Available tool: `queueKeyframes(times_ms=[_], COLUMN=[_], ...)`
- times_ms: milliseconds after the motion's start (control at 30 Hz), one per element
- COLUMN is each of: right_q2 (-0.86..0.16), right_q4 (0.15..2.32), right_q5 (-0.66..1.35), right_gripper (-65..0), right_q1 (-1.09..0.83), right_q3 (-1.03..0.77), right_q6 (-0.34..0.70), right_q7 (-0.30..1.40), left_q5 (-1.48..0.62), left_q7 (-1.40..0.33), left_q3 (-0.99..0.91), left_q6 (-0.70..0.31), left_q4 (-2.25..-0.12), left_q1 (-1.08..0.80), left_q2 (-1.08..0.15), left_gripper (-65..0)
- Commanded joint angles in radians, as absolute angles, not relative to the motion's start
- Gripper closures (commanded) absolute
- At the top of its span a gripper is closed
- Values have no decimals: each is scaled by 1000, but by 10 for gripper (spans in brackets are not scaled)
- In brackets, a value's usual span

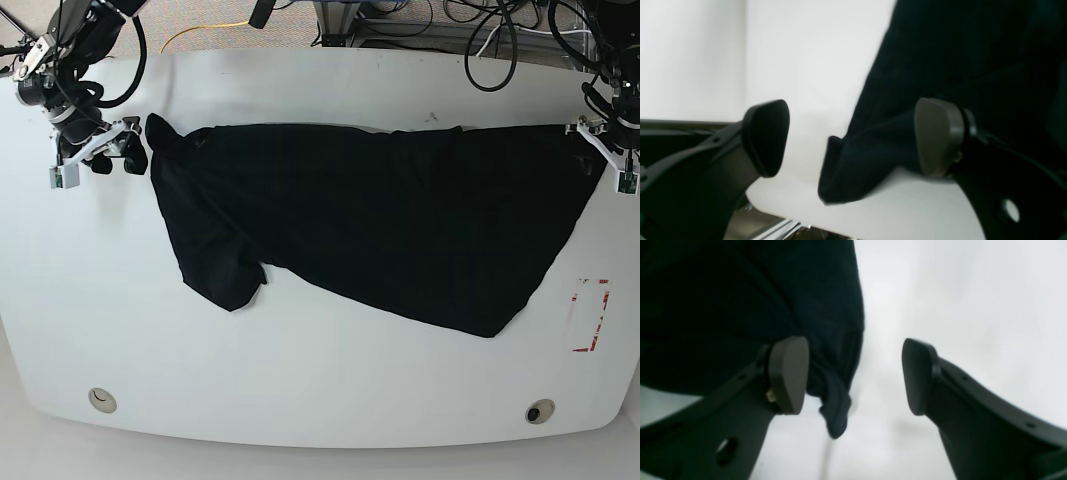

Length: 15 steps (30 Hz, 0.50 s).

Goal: Fold the T-shirt properly
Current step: 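Regrasp the shirt edge with the right gripper and the left gripper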

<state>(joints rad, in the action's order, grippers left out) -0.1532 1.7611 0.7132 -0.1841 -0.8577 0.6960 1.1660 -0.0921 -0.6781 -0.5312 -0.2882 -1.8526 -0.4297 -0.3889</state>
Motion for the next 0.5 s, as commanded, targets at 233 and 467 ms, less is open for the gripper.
queueKeyframes(times_ms=[233, 467], right_q2=[-229, -217], right_q4=[1428, 1400], right_q5=[731, 733], right_gripper=[-417, -417], right_q1=[-33, -33], right_q3=[-877, -817], right_q6=[698, 698], right_q7=[1184, 1184], left_q5=[-91, -85], left_q7=[-671, -670], left_q3=[-533, -533], left_q6=[-278, -278], left_q4=[-1870, -1870], left_q1=[-407, -400], left_q2=[-403, -384], left_gripper=[-554, -554])
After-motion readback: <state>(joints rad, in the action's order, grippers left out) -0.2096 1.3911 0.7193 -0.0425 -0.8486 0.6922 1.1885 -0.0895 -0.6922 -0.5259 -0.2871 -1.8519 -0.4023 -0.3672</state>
